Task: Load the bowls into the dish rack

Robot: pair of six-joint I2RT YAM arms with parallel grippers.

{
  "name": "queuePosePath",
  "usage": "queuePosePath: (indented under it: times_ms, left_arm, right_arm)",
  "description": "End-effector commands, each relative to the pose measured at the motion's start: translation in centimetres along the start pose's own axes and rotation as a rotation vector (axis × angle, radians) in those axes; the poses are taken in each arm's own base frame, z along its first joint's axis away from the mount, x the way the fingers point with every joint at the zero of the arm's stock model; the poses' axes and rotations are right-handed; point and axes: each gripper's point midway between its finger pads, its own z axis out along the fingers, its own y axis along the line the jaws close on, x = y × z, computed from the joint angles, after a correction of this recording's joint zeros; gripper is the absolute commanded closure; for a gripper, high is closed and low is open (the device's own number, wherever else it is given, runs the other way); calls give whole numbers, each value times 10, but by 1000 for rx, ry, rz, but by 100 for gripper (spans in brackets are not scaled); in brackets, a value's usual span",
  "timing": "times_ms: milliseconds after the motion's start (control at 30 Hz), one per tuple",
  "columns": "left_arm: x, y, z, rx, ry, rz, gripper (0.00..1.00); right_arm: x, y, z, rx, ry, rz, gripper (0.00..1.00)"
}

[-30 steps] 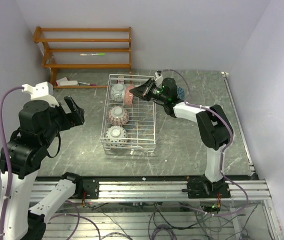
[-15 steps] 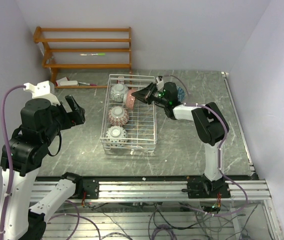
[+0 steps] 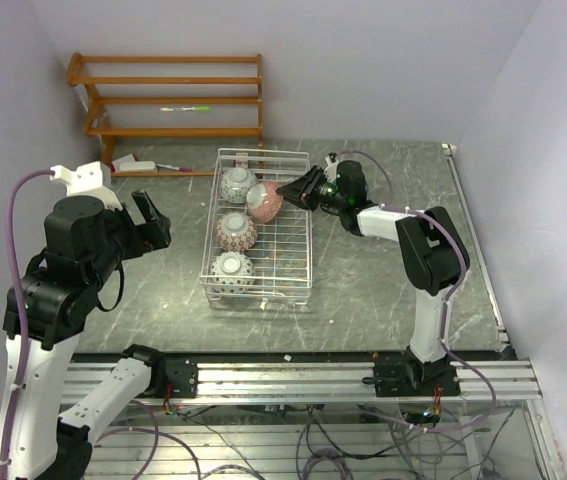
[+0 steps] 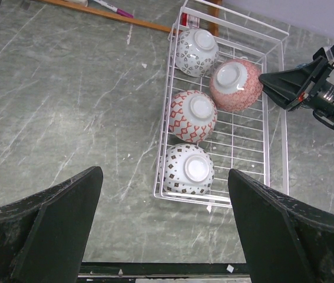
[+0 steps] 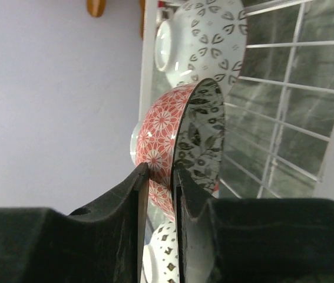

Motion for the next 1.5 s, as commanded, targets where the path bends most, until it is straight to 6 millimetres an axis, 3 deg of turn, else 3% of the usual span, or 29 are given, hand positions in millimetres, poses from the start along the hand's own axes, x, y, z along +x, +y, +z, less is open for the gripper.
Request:
queuePosePath:
  times_ms: [0,300,467,600,767,900,1167,1300,1467]
  left_arm:
    - [-2,-3,4,12,-5,8,0]
    - [0,-6,7,23,0,-3,0]
    - [0,-6,7,26,-5,-7,0]
    - [0,-6,7,26,-3,-7,0]
    - [-1,-5,7,17,-4,-2,0]
    - [0,-5,7,19,-4,-1,0]
    - [4,-3,8,17,-1,-2,0]
    - [5,-3,8,17,3,1,0]
    - [8,-3,11,15,14,4,0]
  right_arm:
    - [0,-51,-9,255,1,-41,78]
    - [-32,-33,-21,375,-90,-150,75]
    - [-40,-29,-23,404,-102,-178,74]
    - [-44,-13,-20,409,-98,-253,71]
    - [-33,24,-15,422,-49,-408,69]
    - [-4,45,-10,469,38,-536,66]
    - [27,16,-35,746,121,-657,64]
    - [28,2,-43,814,136,-675,62]
    - [23,-9,-35,829,152,-719,60]
